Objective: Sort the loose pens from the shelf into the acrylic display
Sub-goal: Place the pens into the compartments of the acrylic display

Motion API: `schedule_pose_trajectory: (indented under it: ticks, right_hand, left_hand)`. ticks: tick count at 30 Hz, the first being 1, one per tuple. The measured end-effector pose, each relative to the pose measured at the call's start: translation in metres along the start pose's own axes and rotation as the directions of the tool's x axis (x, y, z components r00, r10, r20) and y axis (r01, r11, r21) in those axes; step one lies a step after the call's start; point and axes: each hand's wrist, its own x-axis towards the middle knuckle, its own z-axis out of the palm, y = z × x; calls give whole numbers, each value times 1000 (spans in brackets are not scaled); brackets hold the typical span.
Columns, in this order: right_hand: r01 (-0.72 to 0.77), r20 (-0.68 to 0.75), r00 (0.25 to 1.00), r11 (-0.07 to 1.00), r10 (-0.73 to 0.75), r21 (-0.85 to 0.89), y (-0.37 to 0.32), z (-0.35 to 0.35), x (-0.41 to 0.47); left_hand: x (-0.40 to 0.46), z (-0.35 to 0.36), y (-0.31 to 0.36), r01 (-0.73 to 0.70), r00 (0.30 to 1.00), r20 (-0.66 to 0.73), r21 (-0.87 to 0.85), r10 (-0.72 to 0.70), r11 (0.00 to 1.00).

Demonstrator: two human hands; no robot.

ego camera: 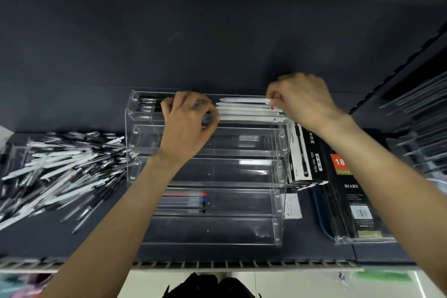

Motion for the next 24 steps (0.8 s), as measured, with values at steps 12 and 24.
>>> schedule_pose_trajectory:
  ticks: [12, 24]
  right_hand:
    - [76, 13, 997, 987, -75, -139, -8, 10, 7]
    - [36, -25, 999, 970, -43, -239, -14, 15, -4]
  left_hand:
    - [7, 1, 8, -80, 991, 104, -22, 82, 997]
    - [7, 3, 13, -80, 980, 184, 46, 70, 996]
